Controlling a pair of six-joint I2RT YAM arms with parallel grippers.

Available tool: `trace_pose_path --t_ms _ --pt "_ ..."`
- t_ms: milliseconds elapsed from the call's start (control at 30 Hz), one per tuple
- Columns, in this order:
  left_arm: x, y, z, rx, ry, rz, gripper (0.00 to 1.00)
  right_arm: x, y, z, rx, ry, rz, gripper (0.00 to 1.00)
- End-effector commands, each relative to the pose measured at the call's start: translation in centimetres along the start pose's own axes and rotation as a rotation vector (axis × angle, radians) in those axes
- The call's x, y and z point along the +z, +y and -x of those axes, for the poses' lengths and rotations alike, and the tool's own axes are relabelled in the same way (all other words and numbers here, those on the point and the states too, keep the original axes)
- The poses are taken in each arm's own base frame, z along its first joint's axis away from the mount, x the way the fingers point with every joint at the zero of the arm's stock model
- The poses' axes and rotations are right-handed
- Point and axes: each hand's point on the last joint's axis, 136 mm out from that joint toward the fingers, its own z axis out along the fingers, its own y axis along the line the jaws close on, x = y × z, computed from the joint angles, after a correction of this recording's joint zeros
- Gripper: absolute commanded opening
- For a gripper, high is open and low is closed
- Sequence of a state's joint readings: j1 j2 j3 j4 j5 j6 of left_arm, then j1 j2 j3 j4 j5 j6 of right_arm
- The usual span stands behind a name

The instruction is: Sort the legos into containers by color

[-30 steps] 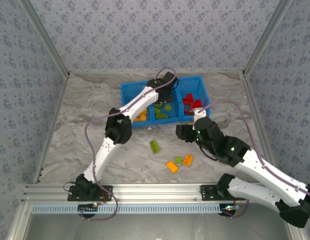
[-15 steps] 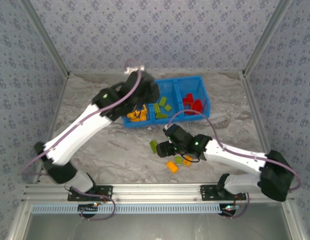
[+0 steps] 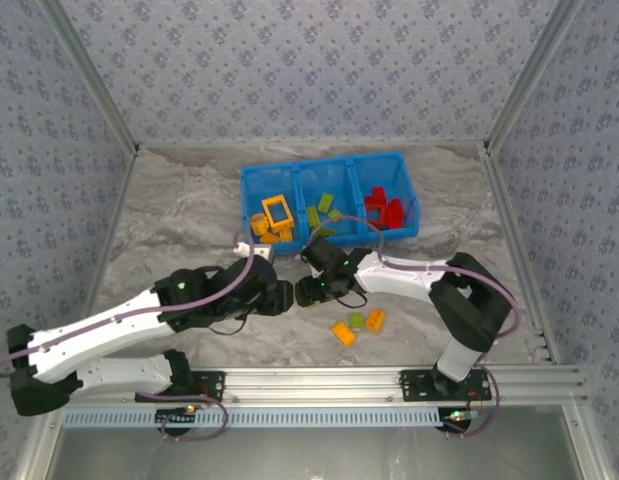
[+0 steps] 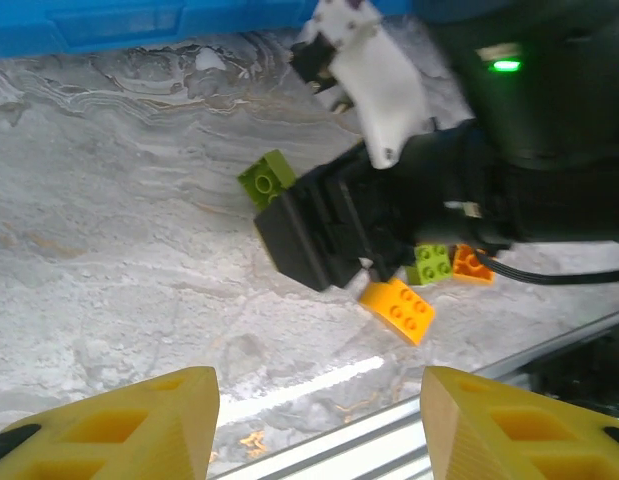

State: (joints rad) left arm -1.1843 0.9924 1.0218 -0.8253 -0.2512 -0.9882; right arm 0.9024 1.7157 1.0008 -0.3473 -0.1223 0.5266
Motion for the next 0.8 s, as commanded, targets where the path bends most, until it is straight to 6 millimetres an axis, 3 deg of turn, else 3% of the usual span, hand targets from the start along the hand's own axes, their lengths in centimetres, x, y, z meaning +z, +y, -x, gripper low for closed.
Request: trace_pose_path --t_ms 0,133,267,500,600,767 --pt "-0.3 -0.2 0.0 -0.079 -0.036 -0.041 0.55 0.8 0.4 0.5 -0.004 0.025 0.002 0.59" --pt "0.7 -0.9 -1.3 -0.087 -0.021 -0.060 0.55 1.0 0.2 1.1 -0.006 0.019 -0.029 0.44" --pt "1.6 -2.7 -2.3 -0.035 -0.018 -0.067 0.55 -0.2 -0.5 1.7 0.002 -0.024 -0.072 0.21" --pt "0.5 -9.4 -1.0 0.041 -0.187 -0.168 0.54 -8.2 -4.5 5.4 0.017 -0.186 -0.254 0.19" --pt "-0.1 -11.3 -0.1 0.093 -0.280 -0.148 0.55 -10.0 -6.6 7.1 0.037 -0.211 -0.313 0.19" --pt "-0.4 -12.8 1.6 0.127 -0.395 -0.088 0.55 -11.3 -9.2 12.5 0.051 -0.287 -0.406 0.19"
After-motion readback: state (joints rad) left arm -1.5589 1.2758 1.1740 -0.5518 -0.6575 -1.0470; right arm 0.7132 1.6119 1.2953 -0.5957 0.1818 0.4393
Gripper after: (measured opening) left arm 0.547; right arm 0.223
